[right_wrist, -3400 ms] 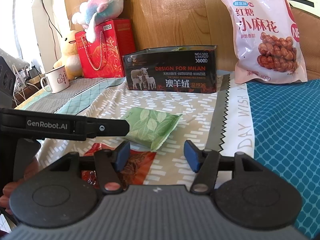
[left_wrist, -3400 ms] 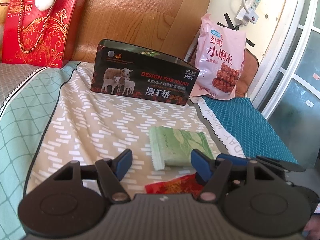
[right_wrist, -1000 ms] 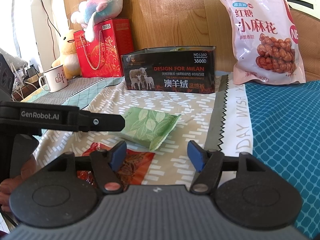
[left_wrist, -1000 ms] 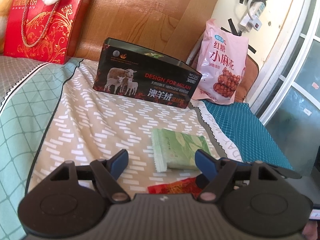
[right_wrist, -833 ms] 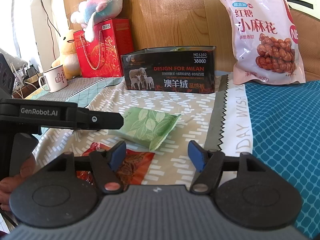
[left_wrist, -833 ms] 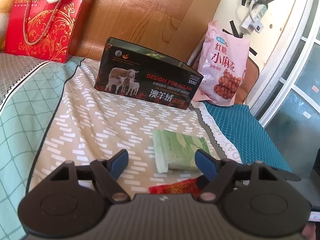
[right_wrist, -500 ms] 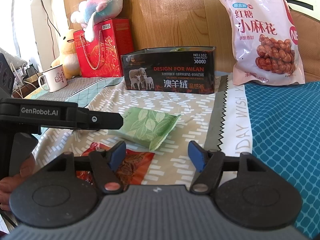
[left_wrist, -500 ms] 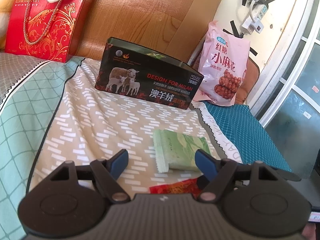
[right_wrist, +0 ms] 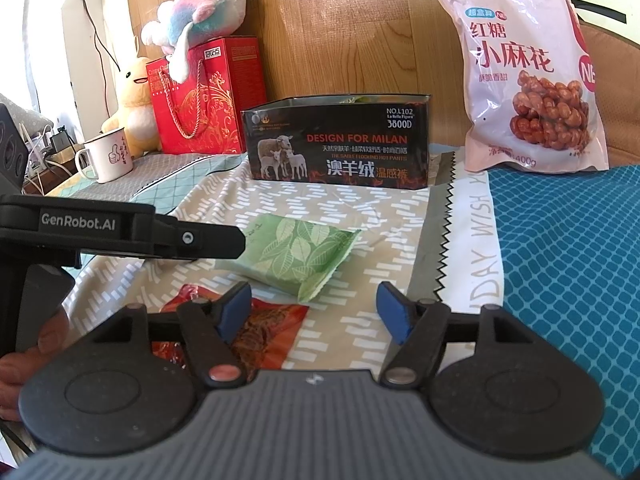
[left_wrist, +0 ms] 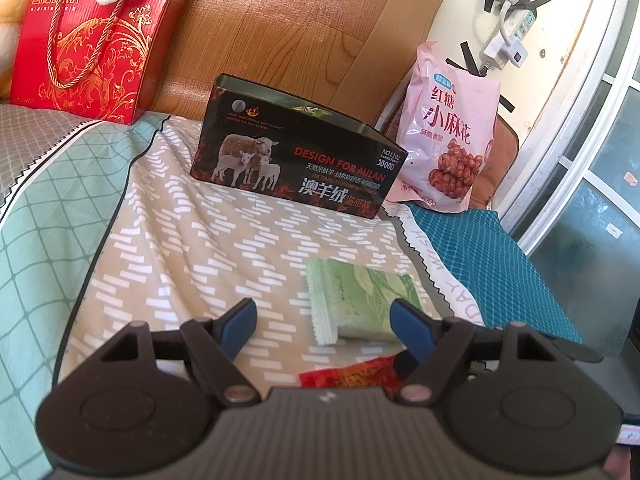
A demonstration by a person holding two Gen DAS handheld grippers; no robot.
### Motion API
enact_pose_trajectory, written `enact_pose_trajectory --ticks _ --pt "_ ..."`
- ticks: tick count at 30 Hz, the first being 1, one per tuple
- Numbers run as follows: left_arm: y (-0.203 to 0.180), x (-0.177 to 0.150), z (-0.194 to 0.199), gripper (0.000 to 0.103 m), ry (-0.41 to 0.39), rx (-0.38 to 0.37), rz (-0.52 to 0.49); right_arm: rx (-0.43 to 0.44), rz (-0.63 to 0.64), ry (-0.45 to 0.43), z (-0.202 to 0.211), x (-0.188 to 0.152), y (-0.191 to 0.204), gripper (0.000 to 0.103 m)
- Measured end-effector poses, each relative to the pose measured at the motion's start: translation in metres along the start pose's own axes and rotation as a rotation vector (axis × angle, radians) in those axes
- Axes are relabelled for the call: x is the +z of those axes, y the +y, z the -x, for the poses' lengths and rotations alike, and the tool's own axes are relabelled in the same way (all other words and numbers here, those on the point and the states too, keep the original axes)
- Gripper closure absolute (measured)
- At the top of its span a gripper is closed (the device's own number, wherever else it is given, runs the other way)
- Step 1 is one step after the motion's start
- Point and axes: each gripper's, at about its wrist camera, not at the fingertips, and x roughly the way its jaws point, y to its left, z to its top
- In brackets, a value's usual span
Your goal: Organize snacks
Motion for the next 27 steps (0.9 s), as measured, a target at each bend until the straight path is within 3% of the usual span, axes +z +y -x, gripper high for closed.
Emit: enact_pose_trajectory --ticks 17,27 --pt "0.0003 0.0001 -0.0004 0.026 0.001 -0.001 0.000 -0.001 0.002 0.001 -0.0001 0.0001 -0.0007 0.031" --pt "0.0037 0.0013 -0.0005 0.020 0.010 -0.034 0.031 0.005 -0.007 0.009 -0.0016 0.0001 -0.0009 0.030"
